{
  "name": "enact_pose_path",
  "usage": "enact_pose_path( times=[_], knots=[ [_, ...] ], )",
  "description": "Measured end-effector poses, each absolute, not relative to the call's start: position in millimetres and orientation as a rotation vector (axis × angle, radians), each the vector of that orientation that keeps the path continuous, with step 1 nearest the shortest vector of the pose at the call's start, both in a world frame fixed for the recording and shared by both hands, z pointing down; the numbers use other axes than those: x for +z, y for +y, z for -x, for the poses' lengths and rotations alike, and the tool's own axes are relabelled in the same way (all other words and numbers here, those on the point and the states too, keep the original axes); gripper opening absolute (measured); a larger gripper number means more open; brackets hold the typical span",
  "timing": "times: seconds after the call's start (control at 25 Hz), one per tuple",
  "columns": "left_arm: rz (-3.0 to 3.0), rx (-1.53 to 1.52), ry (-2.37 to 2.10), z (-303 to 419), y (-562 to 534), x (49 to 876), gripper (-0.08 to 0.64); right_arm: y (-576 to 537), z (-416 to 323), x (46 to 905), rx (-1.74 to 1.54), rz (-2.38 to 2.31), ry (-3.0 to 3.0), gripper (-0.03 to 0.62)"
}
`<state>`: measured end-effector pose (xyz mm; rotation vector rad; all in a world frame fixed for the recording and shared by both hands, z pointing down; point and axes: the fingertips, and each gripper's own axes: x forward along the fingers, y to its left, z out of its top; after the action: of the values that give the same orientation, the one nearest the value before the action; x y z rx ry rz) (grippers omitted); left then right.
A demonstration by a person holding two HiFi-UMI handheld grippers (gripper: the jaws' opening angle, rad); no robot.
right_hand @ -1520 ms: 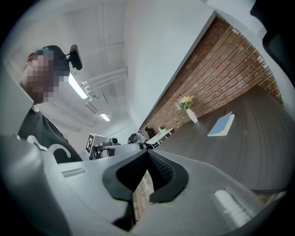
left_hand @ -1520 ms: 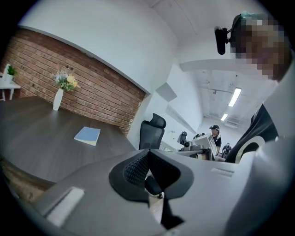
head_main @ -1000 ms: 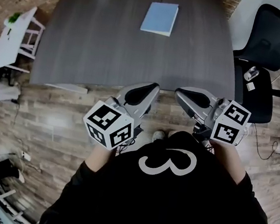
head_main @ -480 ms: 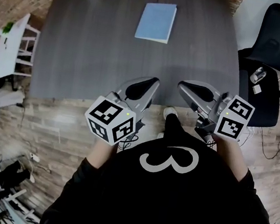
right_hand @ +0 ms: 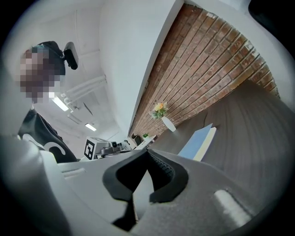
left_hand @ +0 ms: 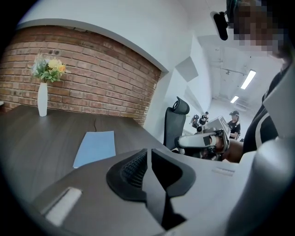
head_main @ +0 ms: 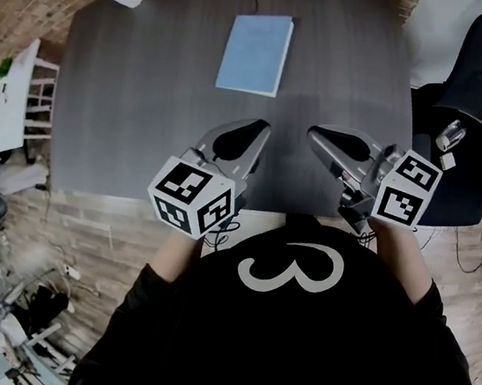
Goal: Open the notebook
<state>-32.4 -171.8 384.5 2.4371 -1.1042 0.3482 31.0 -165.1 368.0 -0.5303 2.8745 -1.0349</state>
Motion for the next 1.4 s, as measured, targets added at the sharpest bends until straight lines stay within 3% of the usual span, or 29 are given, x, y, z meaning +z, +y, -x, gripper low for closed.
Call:
enact_pose_path(
  times=[0.28, 0.64, 1.4],
  knots=[
    [-2.447, 0.501, -1.204, 29.6, -208.7, 409.5, 0.123, -192.7, -42.0, 384.0, -1.064, 0.530, 2.888, 0.002],
    [-2.451, 0.673, -1.245, 32.0, -243.2, 452.1, 0.190, -203.4, -40.9, 409.2, -1.132, 0.577, 2.900, 0.002],
    [-2.548, 1.186, -1.264, 37.0, -276.0, 521.7, 0.218, -212.4, -53.8, 440.5, -1.234, 0.703, 2.824, 0.002]
  ],
)
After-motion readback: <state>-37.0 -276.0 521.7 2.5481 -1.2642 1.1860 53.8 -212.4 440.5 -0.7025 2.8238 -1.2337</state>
